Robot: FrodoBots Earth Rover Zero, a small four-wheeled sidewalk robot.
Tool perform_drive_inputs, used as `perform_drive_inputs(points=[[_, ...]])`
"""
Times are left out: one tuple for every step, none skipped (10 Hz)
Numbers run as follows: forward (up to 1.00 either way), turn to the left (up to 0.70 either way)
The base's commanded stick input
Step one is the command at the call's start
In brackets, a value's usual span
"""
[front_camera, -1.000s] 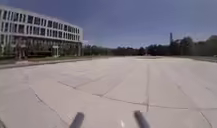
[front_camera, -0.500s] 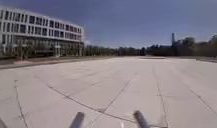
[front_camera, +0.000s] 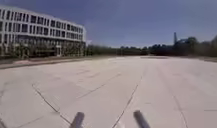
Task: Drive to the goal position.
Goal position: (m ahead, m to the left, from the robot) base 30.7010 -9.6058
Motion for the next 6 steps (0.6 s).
perform_drive_inputs(points=[[0.85, 0.0], [0.85, 0.0], [0.85, 0.0], [0.85, 0.0], [0.85, 0.0], [0.85, 0.0]])
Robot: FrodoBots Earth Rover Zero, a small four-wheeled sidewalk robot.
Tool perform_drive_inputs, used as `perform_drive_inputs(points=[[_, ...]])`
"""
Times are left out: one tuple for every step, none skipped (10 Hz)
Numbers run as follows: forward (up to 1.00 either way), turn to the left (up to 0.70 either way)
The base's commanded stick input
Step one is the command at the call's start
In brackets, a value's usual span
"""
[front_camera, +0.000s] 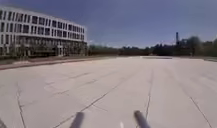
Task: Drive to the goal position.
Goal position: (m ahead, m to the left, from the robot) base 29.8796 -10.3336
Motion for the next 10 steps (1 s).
perform_drive_inputs(points=[[0.85, 0.0], [0.85, 0.0], [0.85, 0.0], [0.85, 0.0], [0.85, 0.0], [0.85, 0.0], [0.85, 0.0], [0.85, 0.0], [0.85, 0.0], [0.85, 0.0]])
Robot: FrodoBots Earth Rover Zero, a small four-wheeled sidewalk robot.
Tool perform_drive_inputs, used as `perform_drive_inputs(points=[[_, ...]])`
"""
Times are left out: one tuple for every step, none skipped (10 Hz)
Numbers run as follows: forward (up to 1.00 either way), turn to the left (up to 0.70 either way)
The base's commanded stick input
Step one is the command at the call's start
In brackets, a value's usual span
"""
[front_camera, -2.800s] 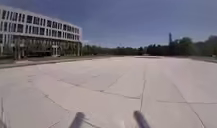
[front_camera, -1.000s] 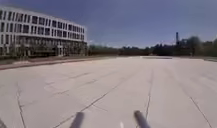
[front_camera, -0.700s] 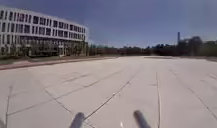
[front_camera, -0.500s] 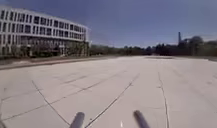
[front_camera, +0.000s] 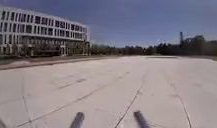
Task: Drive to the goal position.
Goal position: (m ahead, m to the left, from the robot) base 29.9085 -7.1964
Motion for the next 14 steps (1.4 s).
perform_drive_inputs(points=[[0.85, 0.0], [0.85, -0.2], [0.85, -0.27], [0.85, -0.27], [0.85, -0.27], [0.85, -0.27], [0.85, -0.27], [0.85, -0.27], [0.85, -0.27], [0.85, -0.27], [0.85, -0.23], [0.85, -0.08], [0.85, 0.0], [0.85, 0.0]])
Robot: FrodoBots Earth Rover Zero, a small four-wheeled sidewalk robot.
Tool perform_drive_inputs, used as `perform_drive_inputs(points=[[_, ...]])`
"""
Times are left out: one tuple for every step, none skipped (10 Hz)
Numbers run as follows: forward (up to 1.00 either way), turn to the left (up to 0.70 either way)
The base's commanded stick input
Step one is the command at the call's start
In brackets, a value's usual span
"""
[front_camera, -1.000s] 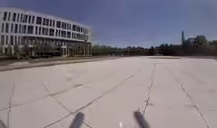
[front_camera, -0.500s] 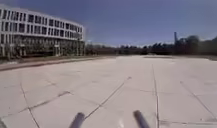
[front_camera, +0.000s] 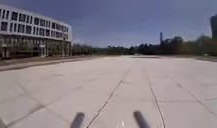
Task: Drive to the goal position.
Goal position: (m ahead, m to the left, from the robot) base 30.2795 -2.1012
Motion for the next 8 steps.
perform_drive_inputs(points=[[0.85, 0.0], [0.85, 0.0], [0.85, 0.0], [0.85, 0.0], [0.85, 0.0], [0.85, 0.0], [0.85, 0.0], [0.85, 0.0]])
